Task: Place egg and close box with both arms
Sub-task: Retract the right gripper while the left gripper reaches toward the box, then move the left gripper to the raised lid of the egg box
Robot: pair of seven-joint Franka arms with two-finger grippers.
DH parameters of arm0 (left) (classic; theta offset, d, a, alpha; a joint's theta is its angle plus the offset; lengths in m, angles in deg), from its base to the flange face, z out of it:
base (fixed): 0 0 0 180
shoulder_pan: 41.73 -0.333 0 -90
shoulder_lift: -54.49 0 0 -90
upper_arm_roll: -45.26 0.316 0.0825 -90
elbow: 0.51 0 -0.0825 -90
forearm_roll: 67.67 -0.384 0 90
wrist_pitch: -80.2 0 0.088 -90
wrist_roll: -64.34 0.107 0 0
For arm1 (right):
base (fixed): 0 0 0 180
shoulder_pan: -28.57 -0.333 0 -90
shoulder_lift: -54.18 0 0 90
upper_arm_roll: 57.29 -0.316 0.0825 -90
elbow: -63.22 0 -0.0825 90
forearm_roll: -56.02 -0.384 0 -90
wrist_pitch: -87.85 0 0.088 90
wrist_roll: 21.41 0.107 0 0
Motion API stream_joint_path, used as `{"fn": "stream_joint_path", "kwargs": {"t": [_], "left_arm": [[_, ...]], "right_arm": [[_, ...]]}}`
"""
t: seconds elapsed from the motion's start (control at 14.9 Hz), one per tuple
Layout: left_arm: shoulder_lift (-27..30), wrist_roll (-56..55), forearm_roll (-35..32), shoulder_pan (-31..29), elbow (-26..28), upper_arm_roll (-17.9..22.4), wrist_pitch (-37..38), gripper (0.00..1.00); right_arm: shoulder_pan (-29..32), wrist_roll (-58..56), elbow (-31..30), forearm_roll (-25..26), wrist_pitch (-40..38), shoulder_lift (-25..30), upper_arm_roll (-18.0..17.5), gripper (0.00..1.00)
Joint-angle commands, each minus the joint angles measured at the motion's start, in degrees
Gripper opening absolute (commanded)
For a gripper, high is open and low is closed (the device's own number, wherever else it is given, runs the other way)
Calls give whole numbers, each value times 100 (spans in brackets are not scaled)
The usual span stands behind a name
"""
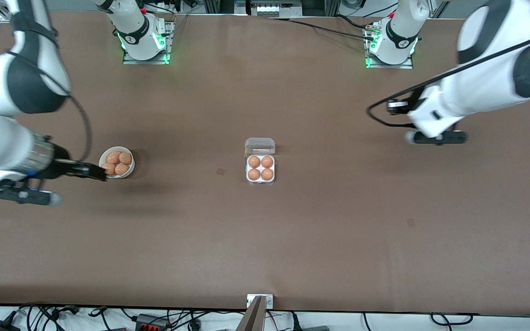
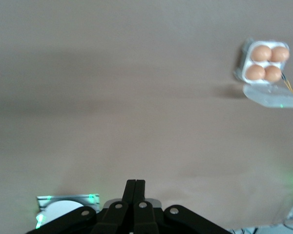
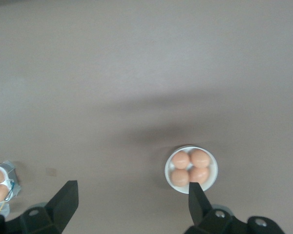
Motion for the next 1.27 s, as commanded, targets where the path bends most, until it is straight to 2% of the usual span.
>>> {"fn": "stream_joint_path", "kwargs": {"t": [0.0,0.07,0.2,0.33,0.4,0.54,0.67,0.94,1.07,1.2], "left_arm": [[-533,-143,570,373,-291,31,-74,0],[-639,-230,616,549,-291,31,-293,0],[-850,-633,608,961,-334,31,-742,0],[-1288,-1273,625,1226,-763,31,-946,0],[-1482,-1503,608,1236,-1044,31,-937,0],[-1676,-1559,590,1471,-1117,31,-928,0],[-1948,-1497,555,1605,-1134,31,-972,0],[-2484,-1690,599,1965,-1213,31,-1876,0],[-2730,-1673,555,2280,-1196,39,-2026,0],[-2951,-1655,346,2404,-1205,31,-2298,0]], "right_arm": [[127,-208,-85,82,-171,197,-79,100],[144,-252,-76,151,-171,258,17,100],[22,-627,-67,143,-206,328,560,100],[-320,-1216,3,117,-215,434,1193,100],[-382,-1306,21,47,-232,452,1344,100],[-357,-1394,30,64,-407,662,1345,100],[-339,-1596,-223,47,-540,1039,1319,100],[-365,-1518,-1496,38,-85,1838,1319,100],[-348,-1518,-2094,38,276,2208,1319,100],[-348,-1518,-2211,38,234,2324,1319,100]]}}
